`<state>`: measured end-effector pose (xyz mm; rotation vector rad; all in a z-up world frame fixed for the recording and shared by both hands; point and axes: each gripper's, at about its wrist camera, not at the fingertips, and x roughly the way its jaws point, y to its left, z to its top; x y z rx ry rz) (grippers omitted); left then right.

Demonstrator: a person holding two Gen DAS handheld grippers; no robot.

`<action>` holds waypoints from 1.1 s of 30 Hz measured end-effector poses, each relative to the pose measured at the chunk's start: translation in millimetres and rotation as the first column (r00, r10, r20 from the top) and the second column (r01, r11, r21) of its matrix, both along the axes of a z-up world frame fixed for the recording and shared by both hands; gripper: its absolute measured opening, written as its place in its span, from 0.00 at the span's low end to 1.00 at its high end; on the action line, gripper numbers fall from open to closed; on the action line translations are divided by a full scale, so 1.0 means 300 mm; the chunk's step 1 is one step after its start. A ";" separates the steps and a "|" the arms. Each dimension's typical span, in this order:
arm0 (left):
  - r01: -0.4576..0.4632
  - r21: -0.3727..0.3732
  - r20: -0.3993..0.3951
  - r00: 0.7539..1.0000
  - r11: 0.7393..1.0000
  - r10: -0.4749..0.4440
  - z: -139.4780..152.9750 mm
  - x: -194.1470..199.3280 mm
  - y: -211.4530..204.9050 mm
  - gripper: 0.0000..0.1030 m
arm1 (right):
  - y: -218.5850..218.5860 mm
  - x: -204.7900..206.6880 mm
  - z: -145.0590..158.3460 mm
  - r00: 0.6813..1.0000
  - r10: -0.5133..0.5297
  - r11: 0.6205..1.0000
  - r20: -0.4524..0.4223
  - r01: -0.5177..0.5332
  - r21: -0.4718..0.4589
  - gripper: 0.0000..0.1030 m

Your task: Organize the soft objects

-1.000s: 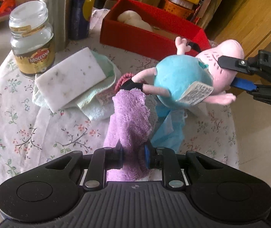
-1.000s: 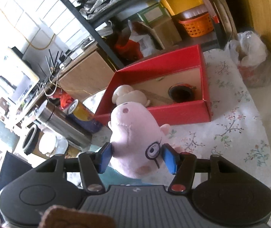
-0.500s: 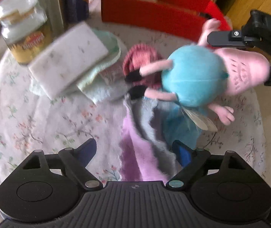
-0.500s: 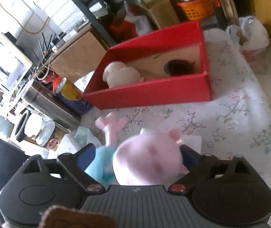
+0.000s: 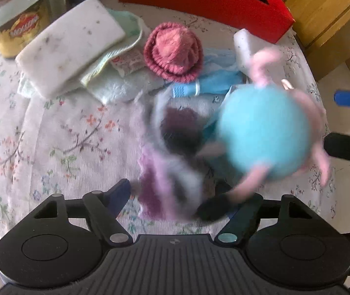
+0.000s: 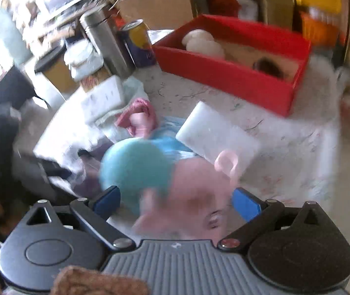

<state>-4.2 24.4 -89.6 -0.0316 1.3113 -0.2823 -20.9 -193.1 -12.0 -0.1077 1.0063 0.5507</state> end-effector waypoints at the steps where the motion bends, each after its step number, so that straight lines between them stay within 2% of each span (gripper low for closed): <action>1: 0.007 0.014 0.008 1.000 1.000 -0.007 0.000 0.000 -0.004 0.71 | 0.021 -0.004 -0.004 0.999 0.036 0.999 0.027 -0.035 -0.029 0.71; 3: 0.021 0.035 0.013 1.000 0.999 -0.021 0.001 0.004 -0.018 0.70 | 0.070 0.004 -0.032 0.997 0.071 0.995 0.015 -0.070 -0.076 0.71; 6: 0.039 0.049 0.029 0.999 0.998 -0.041 0.000 -0.007 -0.012 0.69 | 0.124 0.001 -0.047 0.988 0.152 0.984 0.004 -0.151 -0.095 0.71; 9: 0.026 0.052 0.045 0.999 0.998 -0.029 0.009 -0.006 0.019 0.56 | 0.171 -0.008 -0.066 0.975 0.218 0.972 0.041 -0.213 -0.100 0.71; 11: 0.027 0.064 0.044 0.999 0.998 -0.030 0.017 -0.010 0.044 0.45 | 0.195 -0.003 -0.091 0.973 0.231 0.970 0.032 -0.227 -0.086 0.70; 12: 0.024 0.056 0.039 0.999 0.998 -0.026 0.018 -0.008 0.054 0.44 | 0.198 -0.007 -0.098 0.972 0.234 0.970 0.005 -0.233 -0.074 0.63; 13: 0.019 0.045 0.036 0.999 0.999 -0.021 0.034 -0.021 0.060 0.42 | 0.203 -0.020 -0.096 0.975 0.224 0.972 -0.003 -0.224 -0.074 0.63; 16: -0.002 0.016 0.016 1.000 1.000 0.002 0.040 -0.023 0.094 0.47 | 0.155 -0.046 -0.068 0.987 0.155 0.987 -0.030 -0.156 -0.027 0.56; 17: -0.008 0.006 0.007 1.000 1.000 0.008 0.041 -0.022 0.099 0.53 | 0.124 -0.044 -0.066 0.991 0.116 0.993 -0.061 -0.115 0.017 0.51; 18: -0.005 -0.003 0.005 1.000 1.000 0.005 0.043 -0.022 0.103 0.56 | 0.085 -0.039 -0.064 0.992 0.075 0.995 -0.099 -0.068 0.073 0.34; 19: -0.007 -0.001 0.008 1.000 1.000 0.007 0.044 -0.024 0.106 0.58 | 0.036 -0.029 -0.061 0.988 0.034 0.989 -0.149 -0.012 0.149 0.22; 20: -0.003 0.014 0.014 1.000 1.000 0.003 0.046 -0.024 0.091 0.62 | -0.015 -0.019 -0.061 0.980 -0.007 0.974 -0.201 0.052 0.220 0.21; 21: 0.013 0.031 0.021 1.000 0.999 -0.014 0.044 -0.023 0.073 0.65 | -0.051 -0.013 -0.058 0.976 -0.039 0.964 -0.214 0.094 0.249 0.09; 22: 0.031 0.037 0.023 0.999 0.999 -0.032 0.041 -0.026 0.061 0.74 | -0.069 -0.007 -0.056 0.975 -0.063 0.961 -0.213 0.117 0.249 0.07; 23: 0.047 0.036 0.016 0.999 0.998 -0.047 0.036 -0.028 0.050 0.81 | -0.080 -0.003 -0.052 0.976 -0.080 0.964 -0.204 0.128 0.233 0.07; 25: 0.062 0.044 0.019 0.998 0.997 -0.063 0.028 -0.028 0.041 0.84 | -0.071 0.006 -0.054 0.977 -0.081 0.968 -0.197 0.124 0.216 0.10; 27: 0.074 0.058 0.029 0.997 0.996 -0.076 0.028 -0.037 0.038 0.82 | -0.032 -0.003 -0.047 0.988 -0.015 0.979 -0.154 0.046 0.198 0.36; 29: 0.091 0.082 0.040 0.995 0.993 -0.094 0.027 -0.044 0.030 0.76 | 0.035 -0.015 -0.044 0.992 0.096 0.988 -0.086 -0.084 0.132 0.54; 30: 0.096 0.102 0.046 0.994 0.990 -0.102 0.029 -0.050 0.029 0.72 | 0.073 -0.023 -0.046 0.984 0.165 0.983 -0.065 -0.159 0.091 0.58; 32: 0.107 0.150 0.063 0.991 0.983 -0.117 0.035 -0.061 0.025 0.57 | 0.142 -0.025 -0.065 0.970 0.243 0.970 -0.030 -0.243 -0.013 0.58; 33: 0.108 0.166 0.068 0.990 0.980 -0.121 0.039 -0.061 0.031 0.53 | 0.175 -0.013 -0.089 0.965 0.259 0.964 -0.028 -0.260 -0.062 0.58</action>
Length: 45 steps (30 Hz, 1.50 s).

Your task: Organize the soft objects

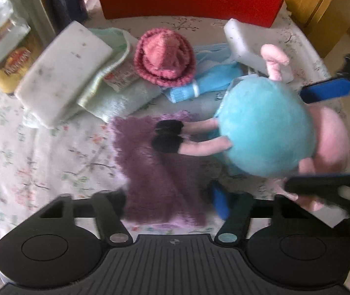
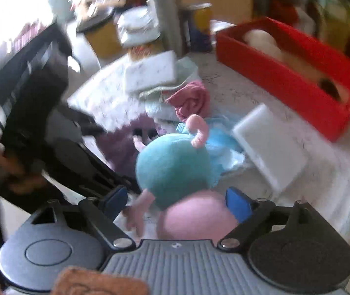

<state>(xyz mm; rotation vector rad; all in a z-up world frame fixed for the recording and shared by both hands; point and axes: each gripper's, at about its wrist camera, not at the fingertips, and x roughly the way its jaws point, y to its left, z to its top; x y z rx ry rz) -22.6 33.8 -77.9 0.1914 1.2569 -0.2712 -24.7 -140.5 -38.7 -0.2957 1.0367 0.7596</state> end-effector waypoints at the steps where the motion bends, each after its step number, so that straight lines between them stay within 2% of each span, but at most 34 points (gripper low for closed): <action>1: 0.002 0.010 0.005 1.000 1.000 -0.002 0.002 0.008 0.001 0.51 | 0.020 0.012 -0.026 1.000 0.000 0.999 -0.004 0.000 -0.033 0.56; 2: 0.001 0.009 0.005 1.000 1.000 -0.001 0.002 0.009 0.012 0.50 | 0.031 0.025 -0.054 1.000 -0.001 0.999 -0.029 -0.001 -0.049 0.51; 3: -0.002 0.004 0.005 1.000 1.000 0.002 0.007 0.012 0.024 0.49 | 0.036 0.038 -0.081 0.997 -0.031 0.999 -0.067 0.028 -0.042 0.49; 4: -0.001 0.003 0.009 1.000 1.000 0.001 0.010 0.012 0.026 0.49 | 0.038 0.037 -0.085 0.997 -0.050 0.998 -0.061 0.047 -0.049 0.49; 5: -0.001 0.009 0.016 1.000 1.000 0.001 0.012 0.012 0.025 0.50 | 0.029 0.034 -0.072 0.996 -0.060 0.998 -0.062 0.058 -0.034 0.47; 7: 0.010 0.035 0.032 0.999 0.999 -0.011 0.015 0.012 0.008 0.49 | -0.025 0.039 -0.052 0.981 -0.135 0.989 -0.136 0.143 0.047 0.45; 8: 0.022 0.037 0.037 0.999 0.999 -0.023 0.019 0.012 0.000 0.38 | -0.065 0.040 -0.044 0.967 -0.178 0.977 -0.183 0.196 0.087 0.44; 9: 0.019 0.016 0.029 0.999 1.000 -0.019 0.022 0.010 -0.004 0.33 | -0.089 0.041 -0.036 0.959 -0.201 0.969 -0.198 0.225 0.105 0.44; 13: -0.011 0.005 0.040 0.999 1.000 0.011 0.050 0.005 0.016 0.22 | -0.165 0.022 0.014 0.939 -0.276 0.932 -0.204 0.313 0.180 0.44; 17: -0.081 -0.057 0.049 0.995 0.995 0.084 0.096 0.007 0.045 0.16 | -0.203 0.029 0.055 0.923 -0.336 0.903 -0.189 0.373 0.214 0.44; 19: -0.121 -0.102 0.071 0.989 0.987 0.128 0.139 0.004 0.089 0.16 | -0.217 0.035 0.086 0.917 -0.350 0.886 -0.193 0.391 0.250 0.44; 22: -0.209 -0.224 0.046 0.973 0.952 0.224 0.209 0.006 0.162 0.16 | -0.231 0.032 0.138 0.912 -0.365 0.861 -0.186 0.407 0.306 0.44; 23: -0.220 -0.239 0.045 0.970 0.946 0.237 0.232 0.008 0.171 0.16 | -0.232 0.035 0.148 0.911 -0.371 0.855 -0.178 0.410 0.317 0.44; 27: -0.186 -0.273 0.144 0.962 0.944 0.231 0.340 0.037 0.170 0.16 | -0.266 0.044 0.207 0.895 -0.416 0.812 -0.162 0.446 0.377 0.44; 29: -0.198 -0.304 0.151 0.956 0.932 0.253 0.362 0.069 0.151 0.16 | -0.278 0.052 0.225 0.885 -0.441 0.796 -0.151 0.463 0.390 0.44; 38: -0.223 -0.358 0.200 0.930 0.907 0.308 0.397 0.192 0.119 0.16 | -0.339 0.097 0.275 0.838 -0.532 0.733 -0.117 0.526 0.431 0.44; 45: -0.199 -0.377 0.289 0.903 0.905 0.319 0.457 0.275 0.073 0.16 | -0.352 0.129 0.295 0.799 -0.593 0.689 -0.099 0.567 0.452 0.45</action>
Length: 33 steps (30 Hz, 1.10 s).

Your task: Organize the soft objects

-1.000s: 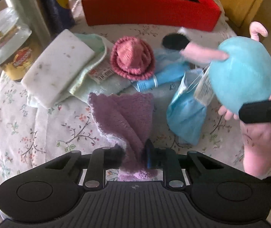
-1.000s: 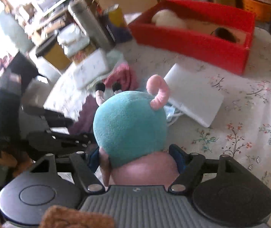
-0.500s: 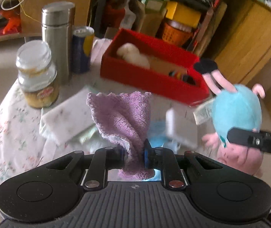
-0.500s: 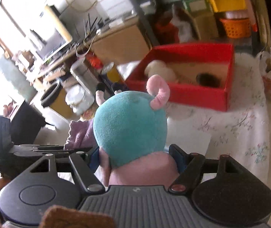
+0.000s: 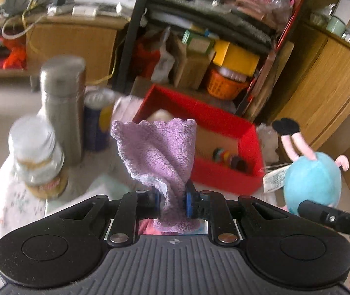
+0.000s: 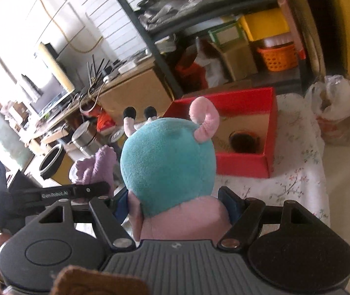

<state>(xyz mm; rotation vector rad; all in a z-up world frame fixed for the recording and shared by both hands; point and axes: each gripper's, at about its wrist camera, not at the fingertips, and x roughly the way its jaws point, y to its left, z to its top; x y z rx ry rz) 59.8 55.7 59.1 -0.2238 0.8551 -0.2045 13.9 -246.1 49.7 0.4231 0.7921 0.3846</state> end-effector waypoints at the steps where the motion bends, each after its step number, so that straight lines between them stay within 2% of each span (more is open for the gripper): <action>1: 0.000 -0.002 0.013 1.000 1.000 0.000 0.009 0.012 -0.008 0.17 | -0.002 0.006 0.004 1.000 -0.011 1.000 0.008 0.011 0.004 0.45; 3: -0.004 -0.009 0.028 1.000 1.000 0.004 0.016 0.037 -0.016 0.17 | -0.005 0.020 0.016 0.999 -0.030 0.999 0.022 0.030 0.011 0.45; 6: -0.011 0.019 0.057 0.998 1.000 0.010 0.025 0.063 -0.041 0.17 | -0.011 0.034 0.031 0.997 -0.066 0.998 0.050 0.066 0.009 0.45; 10: 0.001 0.003 0.075 0.997 1.000 -0.001 0.035 0.097 -0.071 0.17 | -0.013 0.064 0.059 0.990 -0.112 0.994 0.089 0.110 0.025 0.45; 14: 0.002 0.029 0.096 0.995 1.000 -0.005 0.039 0.127 -0.097 0.17 | -0.006 0.090 0.069 0.984 -0.139 0.990 0.108 0.135 0.041 0.45; 25: -0.012 0.094 0.167 0.986 0.996 -0.004 0.068 0.156 -0.129 0.18 | 0.027 0.133 0.064 0.979 -0.151 0.988 0.138 0.146 0.044 0.45; 33: -0.038 0.102 0.198 0.980 0.994 0.018 0.086 0.187 -0.126 0.18 | 0.036 0.159 0.056 0.976 -0.161 0.987 0.146 0.155 0.051 0.45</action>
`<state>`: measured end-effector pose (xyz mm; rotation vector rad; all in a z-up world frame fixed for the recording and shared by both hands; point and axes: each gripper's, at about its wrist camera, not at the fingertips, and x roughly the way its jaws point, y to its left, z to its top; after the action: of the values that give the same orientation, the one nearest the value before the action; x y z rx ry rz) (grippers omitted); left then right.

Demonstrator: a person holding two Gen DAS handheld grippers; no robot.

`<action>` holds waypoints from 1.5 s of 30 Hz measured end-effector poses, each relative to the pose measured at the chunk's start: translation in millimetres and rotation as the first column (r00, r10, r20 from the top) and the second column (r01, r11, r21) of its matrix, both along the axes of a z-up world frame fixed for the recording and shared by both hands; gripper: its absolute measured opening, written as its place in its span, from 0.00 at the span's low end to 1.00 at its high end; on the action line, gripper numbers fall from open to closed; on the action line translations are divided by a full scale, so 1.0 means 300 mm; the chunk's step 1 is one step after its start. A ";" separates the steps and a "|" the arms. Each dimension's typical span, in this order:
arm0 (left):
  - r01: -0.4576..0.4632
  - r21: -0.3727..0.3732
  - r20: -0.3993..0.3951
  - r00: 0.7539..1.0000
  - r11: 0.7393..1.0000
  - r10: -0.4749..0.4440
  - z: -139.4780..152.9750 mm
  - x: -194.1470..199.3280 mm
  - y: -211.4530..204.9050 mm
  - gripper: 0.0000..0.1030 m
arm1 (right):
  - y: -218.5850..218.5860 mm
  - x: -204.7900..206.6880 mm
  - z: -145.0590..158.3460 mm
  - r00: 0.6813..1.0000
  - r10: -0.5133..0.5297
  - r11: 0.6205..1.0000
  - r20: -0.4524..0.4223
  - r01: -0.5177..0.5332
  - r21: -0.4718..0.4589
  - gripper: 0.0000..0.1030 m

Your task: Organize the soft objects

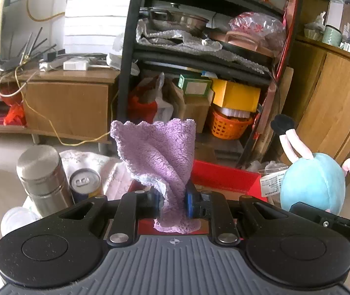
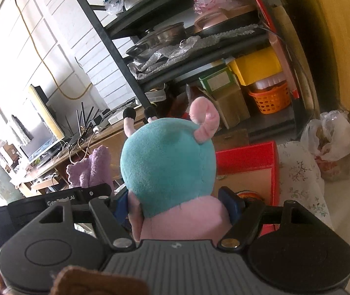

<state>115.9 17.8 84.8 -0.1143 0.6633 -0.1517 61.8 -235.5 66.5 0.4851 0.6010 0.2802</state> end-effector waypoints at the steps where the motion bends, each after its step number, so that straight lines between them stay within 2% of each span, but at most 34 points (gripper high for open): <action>1: -0.003 0.003 0.006 1.000 1.000 0.003 0.002 0.003 -0.001 0.18 | 0.001 0.003 -0.001 1.000 -0.002 1.000 0.002 0.002 0.002 0.45; 14: -0.020 0.046 0.043 0.999 0.999 0.018 0.003 0.049 -0.025 0.20 | -0.009 0.059 0.010 0.999 -0.037 0.999 0.035 0.037 0.010 0.45; 23: -0.023 0.062 0.047 0.999 0.998 0.021 -0.014 0.099 -0.054 0.20 | -0.022 0.125 -0.002 0.997 -0.063 0.998 0.043 0.064 -0.017 0.45; 45: -0.054 0.092 0.008 0.999 0.994 0.053 -0.088 0.249 -0.077 0.24 | -0.063 0.305 -0.079 0.993 -0.116 0.992 0.003 0.116 -0.057 0.45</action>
<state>190.6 -5.3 58.5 -0.0432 0.6596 -0.0701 153.2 -254.4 42.7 0.4627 0.5771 0.1525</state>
